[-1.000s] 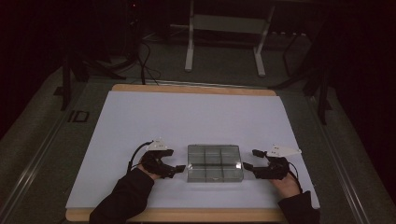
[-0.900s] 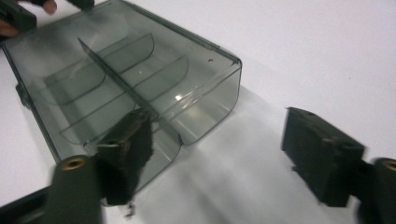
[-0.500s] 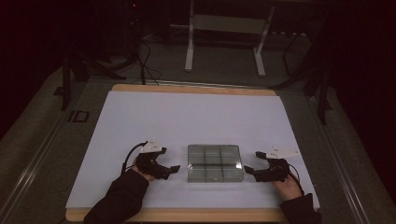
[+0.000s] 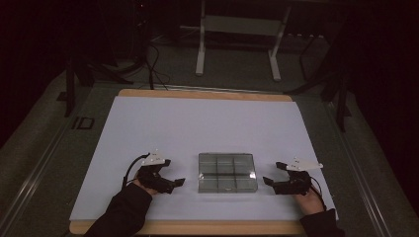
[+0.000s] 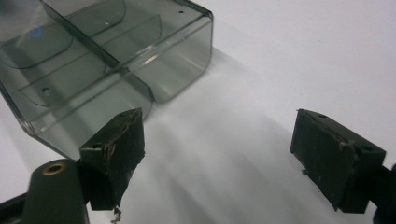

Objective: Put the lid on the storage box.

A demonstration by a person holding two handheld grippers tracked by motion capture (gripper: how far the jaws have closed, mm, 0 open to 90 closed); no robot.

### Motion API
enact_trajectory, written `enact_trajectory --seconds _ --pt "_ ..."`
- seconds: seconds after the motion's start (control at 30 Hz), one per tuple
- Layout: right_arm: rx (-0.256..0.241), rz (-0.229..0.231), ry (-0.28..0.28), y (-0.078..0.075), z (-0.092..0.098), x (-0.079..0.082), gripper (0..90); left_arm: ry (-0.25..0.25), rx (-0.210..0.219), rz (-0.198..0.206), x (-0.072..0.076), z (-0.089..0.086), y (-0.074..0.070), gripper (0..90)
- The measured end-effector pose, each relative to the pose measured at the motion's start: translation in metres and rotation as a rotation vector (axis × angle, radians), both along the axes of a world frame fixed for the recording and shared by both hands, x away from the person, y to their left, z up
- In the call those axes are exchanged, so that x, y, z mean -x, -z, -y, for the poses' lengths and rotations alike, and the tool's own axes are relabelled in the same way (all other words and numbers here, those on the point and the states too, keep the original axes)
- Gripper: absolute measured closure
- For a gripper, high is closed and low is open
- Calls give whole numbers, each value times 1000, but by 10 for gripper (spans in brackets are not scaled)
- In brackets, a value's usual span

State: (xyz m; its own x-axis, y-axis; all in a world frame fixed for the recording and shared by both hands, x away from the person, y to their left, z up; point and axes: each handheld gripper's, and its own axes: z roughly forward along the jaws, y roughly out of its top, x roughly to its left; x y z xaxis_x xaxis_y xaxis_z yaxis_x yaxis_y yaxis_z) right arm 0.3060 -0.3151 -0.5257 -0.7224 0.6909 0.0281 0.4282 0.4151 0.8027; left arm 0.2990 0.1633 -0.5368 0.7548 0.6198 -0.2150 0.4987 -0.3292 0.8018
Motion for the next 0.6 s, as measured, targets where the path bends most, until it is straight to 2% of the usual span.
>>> enact_trajectory --seconds 0.17,0.37,0.6 --pt "-4 20 46 -1 10 3 155 -10 -12 4 5 -4 0 40" --pt "2 14 52 1 16 6 155 -31 -20 17 7 -8 -2 40" --pt "9 18 64 2 19 7 155 -52 -5 21 8 -13 0 40"
